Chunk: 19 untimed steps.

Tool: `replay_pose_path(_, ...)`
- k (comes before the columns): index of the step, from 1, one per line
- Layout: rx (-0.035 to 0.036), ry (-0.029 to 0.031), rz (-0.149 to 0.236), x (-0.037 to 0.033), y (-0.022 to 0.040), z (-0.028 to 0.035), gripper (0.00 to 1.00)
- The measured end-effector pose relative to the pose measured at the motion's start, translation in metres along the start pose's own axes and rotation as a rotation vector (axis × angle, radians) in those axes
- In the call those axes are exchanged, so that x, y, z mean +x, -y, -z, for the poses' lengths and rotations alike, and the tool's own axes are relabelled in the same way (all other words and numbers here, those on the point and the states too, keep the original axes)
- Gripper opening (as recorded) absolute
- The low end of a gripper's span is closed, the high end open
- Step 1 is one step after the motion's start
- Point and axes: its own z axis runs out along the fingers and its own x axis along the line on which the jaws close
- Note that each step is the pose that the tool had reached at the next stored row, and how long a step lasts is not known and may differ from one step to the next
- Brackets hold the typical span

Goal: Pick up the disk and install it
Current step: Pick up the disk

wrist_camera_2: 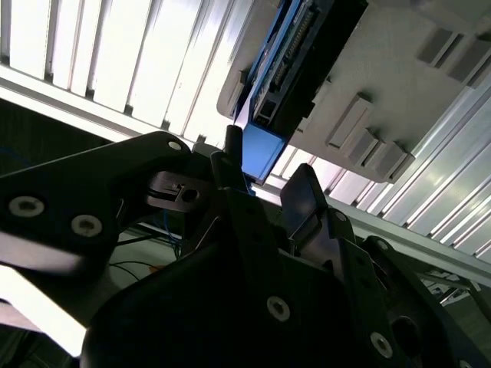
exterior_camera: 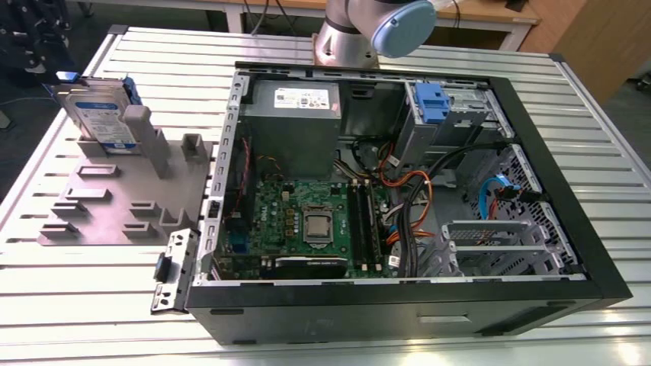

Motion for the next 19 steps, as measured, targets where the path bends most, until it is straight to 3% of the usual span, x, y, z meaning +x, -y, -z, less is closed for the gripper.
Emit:
replay_pose_path(4,0.0008,0.0009,0.017,0.0009,-0.0012,-0.0028,0.47)
replay_pose_path(11,0.0098,0.0017,0.031,0.0010,-0.0022,-0.0076,0.47)
replay_pose_path(14,0.0191,0.0023,0.038,0.0011,-0.0032,-0.0098,0.47)
replay_pose_path(17,0.0381,0.0036,0.044,0.0012,-0.0042,-0.0113,0.47)
replay_pose_path(19,0.0395,0.0054,0.048,0.0013,-0.0048,-0.0126,0.47)
